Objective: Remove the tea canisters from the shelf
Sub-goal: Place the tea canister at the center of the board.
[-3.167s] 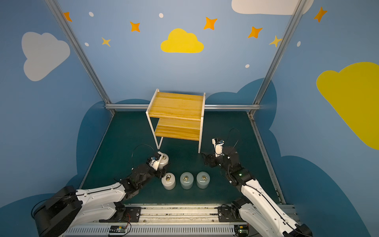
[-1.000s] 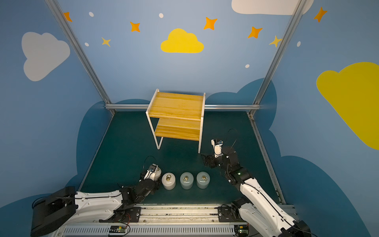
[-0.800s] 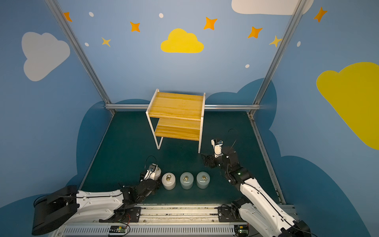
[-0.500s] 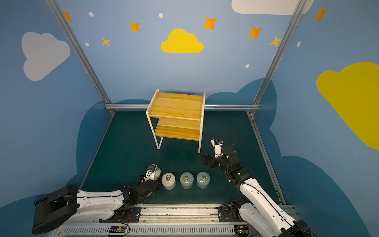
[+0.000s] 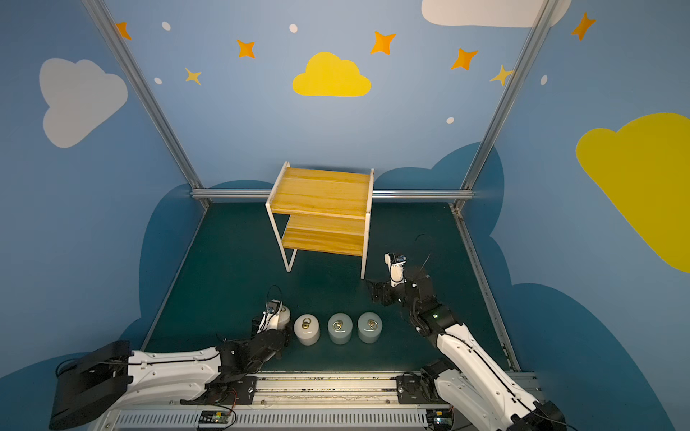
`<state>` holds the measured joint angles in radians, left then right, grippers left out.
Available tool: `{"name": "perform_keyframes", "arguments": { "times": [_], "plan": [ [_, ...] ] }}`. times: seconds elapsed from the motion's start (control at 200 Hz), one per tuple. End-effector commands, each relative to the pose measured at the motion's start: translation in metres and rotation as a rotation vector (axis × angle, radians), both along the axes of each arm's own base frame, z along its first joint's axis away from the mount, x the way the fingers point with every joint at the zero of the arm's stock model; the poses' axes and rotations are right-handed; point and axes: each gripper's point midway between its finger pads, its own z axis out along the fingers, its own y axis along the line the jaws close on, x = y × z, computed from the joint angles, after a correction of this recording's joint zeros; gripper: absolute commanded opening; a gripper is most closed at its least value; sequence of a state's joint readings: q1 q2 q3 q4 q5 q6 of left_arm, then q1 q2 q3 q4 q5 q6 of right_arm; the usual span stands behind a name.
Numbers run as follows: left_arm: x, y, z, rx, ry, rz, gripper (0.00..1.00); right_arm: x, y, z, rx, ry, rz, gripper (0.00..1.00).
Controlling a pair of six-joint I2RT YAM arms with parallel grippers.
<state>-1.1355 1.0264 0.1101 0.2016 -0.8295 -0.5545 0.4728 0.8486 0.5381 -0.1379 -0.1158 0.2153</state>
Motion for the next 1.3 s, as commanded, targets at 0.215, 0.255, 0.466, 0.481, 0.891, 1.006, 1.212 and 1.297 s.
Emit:
{"name": "perform_keyframes", "arguments": {
  "times": [0.215, 0.255, 0.466, 0.481, 0.891, 1.006, 1.212, 1.297],
  "plan": [
    [-0.005, -0.001, 0.002, 0.005, 0.017, 0.014, 0.84, -0.001, -0.001, 0.001, 0.006, -0.017, 0.004, 0.90],
    [-0.005, -0.001, 0.002, 0.010, 0.017, 0.016, 0.84, -0.001, -0.001, 0.000, 0.005, -0.016, 0.003, 0.90],
    [-0.006, 0.001, 0.002, 0.015, 0.020, 0.026, 0.87, -0.001, -0.001, 0.000, 0.006, -0.015, 0.003, 0.89],
    [-0.006, 0.001, 0.002, 0.014, 0.021, 0.028, 0.87, -0.001, -0.001, 0.001, 0.005, -0.016, 0.003, 0.89],
    [-0.009, 0.005, 0.009, 0.000, 0.023, 0.039, 0.90, -0.001, -0.001, 0.000, 0.007, -0.015, 0.004, 0.89],
    [-0.010, 0.005, 0.008, 0.005, 0.030, 0.039, 0.91, -0.001, -0.001, 0.001, 0.008, -0.017, 0.005, 0.89],
    [-0.013, 0.003, 0.008, 0.006, 0.041, 0.039, 0.93, -0.001, -0.002, 0.001, 0.009, -0.019, 0.003, 0.90],
    [-0.014, 0.002, 0.009, 0.004, 0.042, 0.038, 0.93, -0.001, -0.002, 0.001, 0.010, -0.019, 0.002, 0.89]
  ]
}}
